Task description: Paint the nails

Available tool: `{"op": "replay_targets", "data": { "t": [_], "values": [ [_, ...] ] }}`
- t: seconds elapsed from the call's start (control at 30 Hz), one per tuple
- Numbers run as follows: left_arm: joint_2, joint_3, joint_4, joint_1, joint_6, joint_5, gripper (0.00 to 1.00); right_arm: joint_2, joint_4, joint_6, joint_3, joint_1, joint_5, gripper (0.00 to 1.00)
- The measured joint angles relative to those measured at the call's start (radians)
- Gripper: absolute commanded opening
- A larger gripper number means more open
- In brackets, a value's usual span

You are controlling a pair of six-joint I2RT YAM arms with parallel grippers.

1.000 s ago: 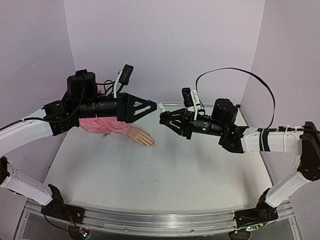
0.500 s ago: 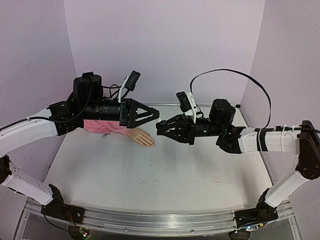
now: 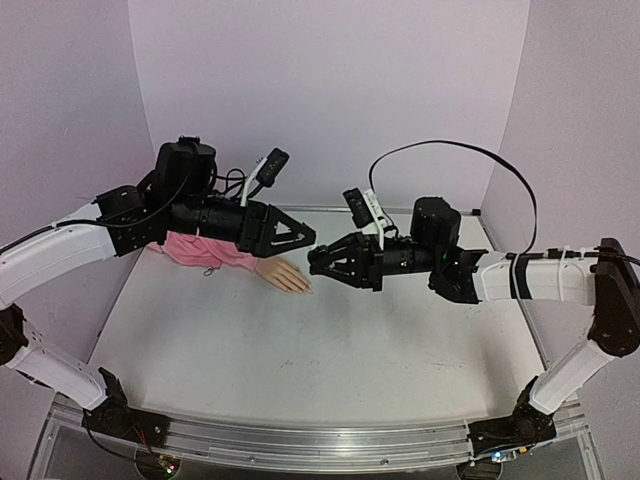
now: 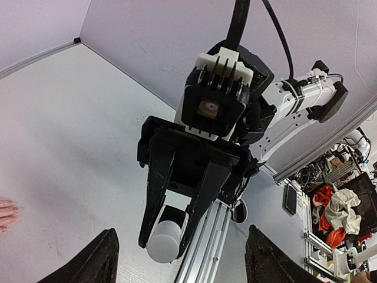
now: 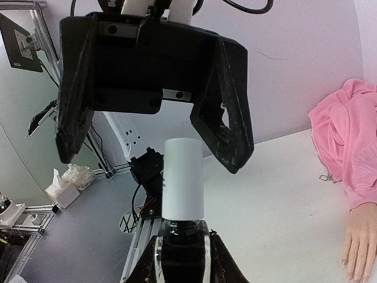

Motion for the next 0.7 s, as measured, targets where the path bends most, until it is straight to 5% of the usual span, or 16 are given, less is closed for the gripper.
{"op": "replay_targets", "data": {
  "t": [0.7],
  "values": [
    [0.057,0.042,-0.084,0.003,0.012,0.024,0.33,0.014,-0.031,-0.026,0.014,0.000,-0.013,0.00]
  ]
}}
